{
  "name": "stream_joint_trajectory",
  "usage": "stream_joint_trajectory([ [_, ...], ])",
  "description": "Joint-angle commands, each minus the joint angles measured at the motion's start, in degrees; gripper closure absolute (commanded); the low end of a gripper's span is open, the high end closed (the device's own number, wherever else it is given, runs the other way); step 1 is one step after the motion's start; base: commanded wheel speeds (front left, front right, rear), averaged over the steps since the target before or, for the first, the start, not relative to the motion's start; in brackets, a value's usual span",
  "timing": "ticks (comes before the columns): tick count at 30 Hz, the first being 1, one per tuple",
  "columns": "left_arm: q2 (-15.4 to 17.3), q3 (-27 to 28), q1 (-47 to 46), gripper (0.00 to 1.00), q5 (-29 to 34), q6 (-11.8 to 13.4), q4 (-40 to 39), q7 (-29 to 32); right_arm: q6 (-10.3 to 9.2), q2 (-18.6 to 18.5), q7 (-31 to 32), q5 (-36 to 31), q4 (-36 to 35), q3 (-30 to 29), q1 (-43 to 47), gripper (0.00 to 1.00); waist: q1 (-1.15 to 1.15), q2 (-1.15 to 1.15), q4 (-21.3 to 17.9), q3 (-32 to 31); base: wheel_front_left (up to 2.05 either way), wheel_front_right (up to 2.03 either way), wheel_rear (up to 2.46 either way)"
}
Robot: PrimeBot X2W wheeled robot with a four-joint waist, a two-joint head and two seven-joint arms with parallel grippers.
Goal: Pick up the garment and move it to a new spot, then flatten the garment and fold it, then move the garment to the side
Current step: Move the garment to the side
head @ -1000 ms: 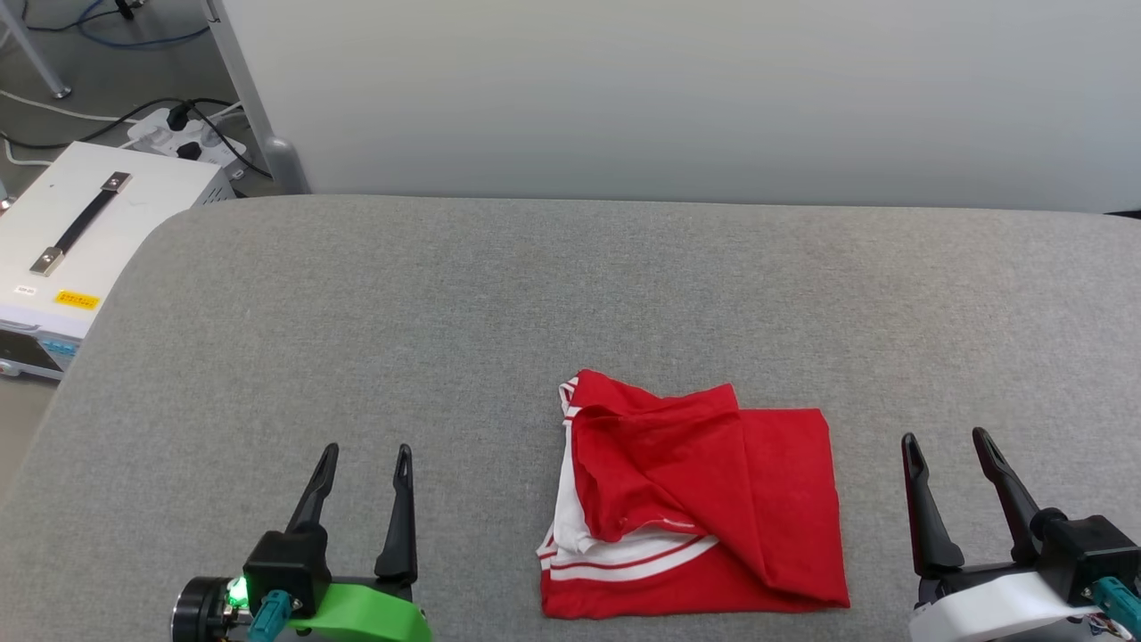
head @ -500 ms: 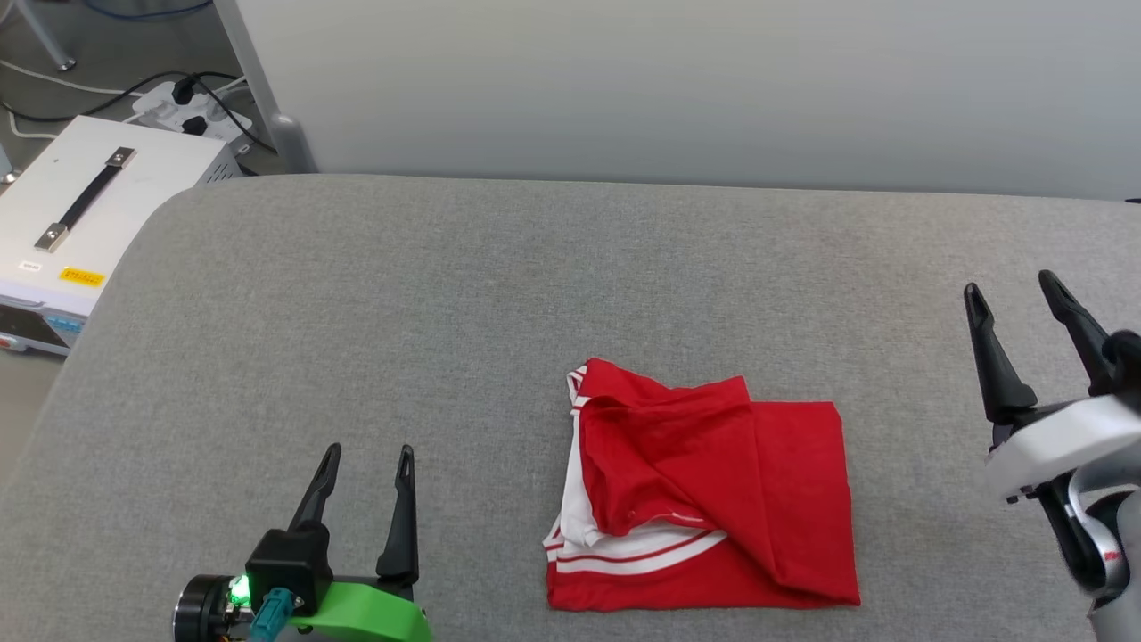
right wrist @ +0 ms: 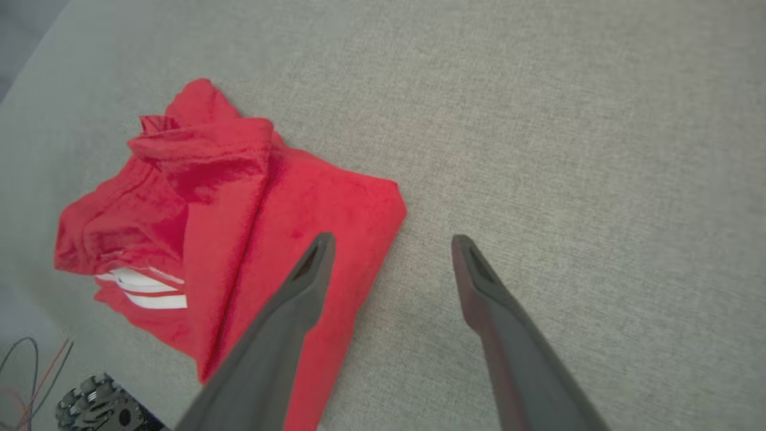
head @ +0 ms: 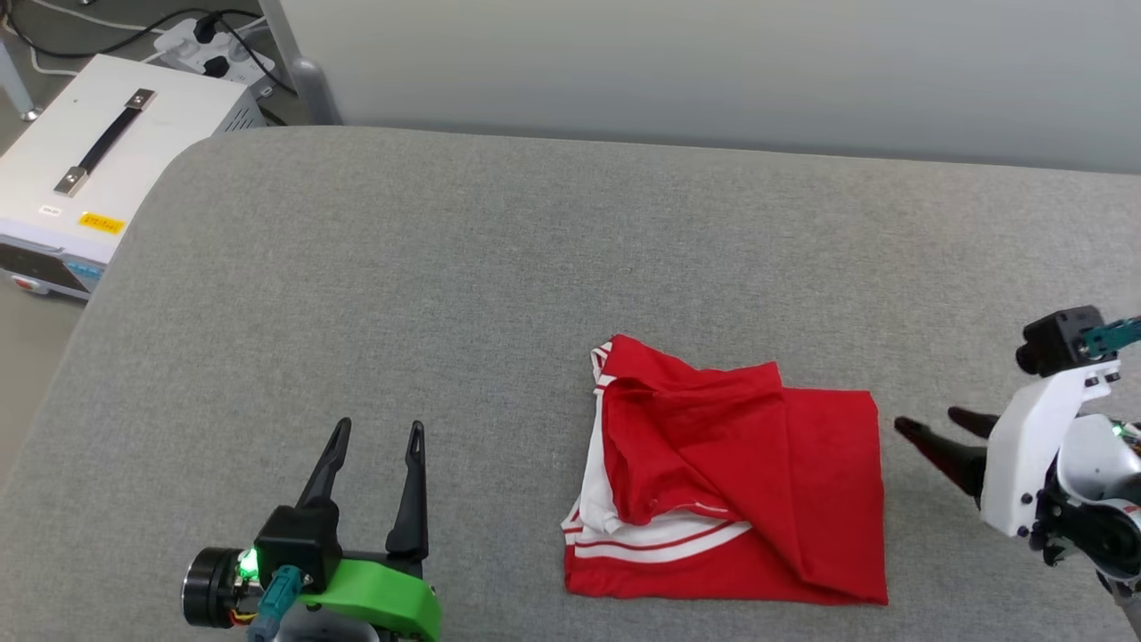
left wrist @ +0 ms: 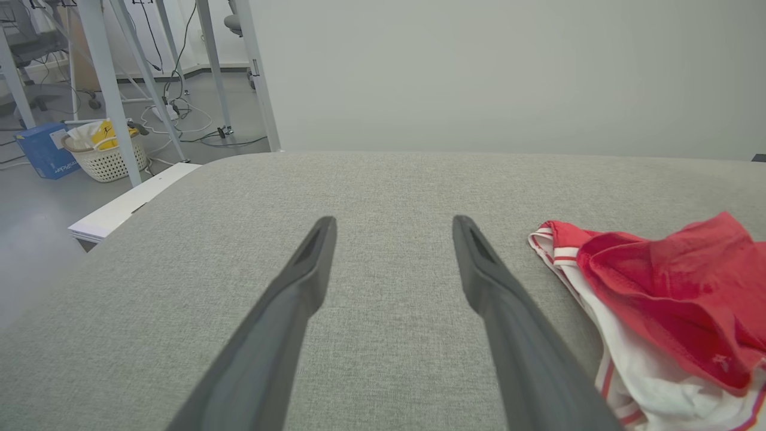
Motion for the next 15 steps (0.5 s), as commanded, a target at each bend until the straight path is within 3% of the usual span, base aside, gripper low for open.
stream_joint_trajectory([
  [1,-0.3,-0.3,-1.3,0.0,0.1,0.1,0.0,-0.3,-0.05,0.0,1.1,1.2,0.2,1.0,0.8,0.0,0.0,0.0,1.0,1.2,0.0,0.0,0.0],
  [15,-0.3,-1.9,-4.5,0.0,-0.5,0.8,0.4,-0.3,-0.05,3.9,1.4,3.7,8.3,10.9,-1.2,0.0,0.0,0.0,3.9,6.0,0.0,0.0,0.0],
])
